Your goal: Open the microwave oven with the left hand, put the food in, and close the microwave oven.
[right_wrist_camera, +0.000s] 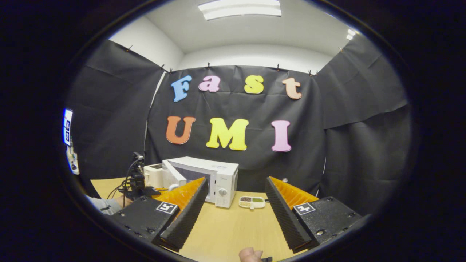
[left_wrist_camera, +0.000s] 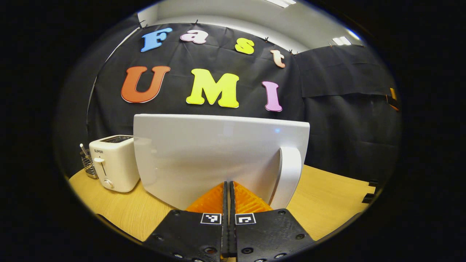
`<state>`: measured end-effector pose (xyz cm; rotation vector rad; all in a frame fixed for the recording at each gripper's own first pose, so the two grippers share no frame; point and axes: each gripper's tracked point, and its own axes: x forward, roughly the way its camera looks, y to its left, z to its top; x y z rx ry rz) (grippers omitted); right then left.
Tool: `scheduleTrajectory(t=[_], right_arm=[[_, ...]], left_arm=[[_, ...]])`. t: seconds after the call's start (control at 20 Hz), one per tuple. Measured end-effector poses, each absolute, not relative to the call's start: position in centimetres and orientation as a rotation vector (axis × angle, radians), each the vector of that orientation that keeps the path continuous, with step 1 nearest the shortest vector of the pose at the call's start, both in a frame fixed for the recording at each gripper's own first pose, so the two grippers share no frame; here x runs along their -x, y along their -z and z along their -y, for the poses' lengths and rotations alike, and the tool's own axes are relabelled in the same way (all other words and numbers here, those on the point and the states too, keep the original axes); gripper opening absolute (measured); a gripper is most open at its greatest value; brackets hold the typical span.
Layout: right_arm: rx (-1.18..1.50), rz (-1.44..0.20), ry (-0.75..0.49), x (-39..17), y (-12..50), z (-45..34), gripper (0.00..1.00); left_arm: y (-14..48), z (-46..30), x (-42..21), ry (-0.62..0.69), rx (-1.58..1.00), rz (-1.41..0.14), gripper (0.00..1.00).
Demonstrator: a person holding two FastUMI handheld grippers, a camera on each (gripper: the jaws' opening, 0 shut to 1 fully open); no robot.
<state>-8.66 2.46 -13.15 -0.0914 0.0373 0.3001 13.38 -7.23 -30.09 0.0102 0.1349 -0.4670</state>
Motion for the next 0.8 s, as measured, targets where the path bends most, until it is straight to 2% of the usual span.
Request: scheduleTrajectory(t=[0.55, 0.7, 0.8], right_arm=[[0.045, -0.117, -0.270, 5.3, 17.1, -0.7, 1.00], [0.036, -0.129, -0.270, 4.3, 17.8, -0.3, 1.00], [0.027, -0.136, -0.272, 3.7, 18.3, 0.0, 1.00]], left_arm=[[32.1, 13.4, -22.9, 0.391, -0.078, -0.239, 0.00], [33.0, 13.4, -25.1, 0.333, -0.127, -0.257, 0.00], [32.8, 14.1, -25.7, 0.341, -0.106, -0.236, 0.00]])
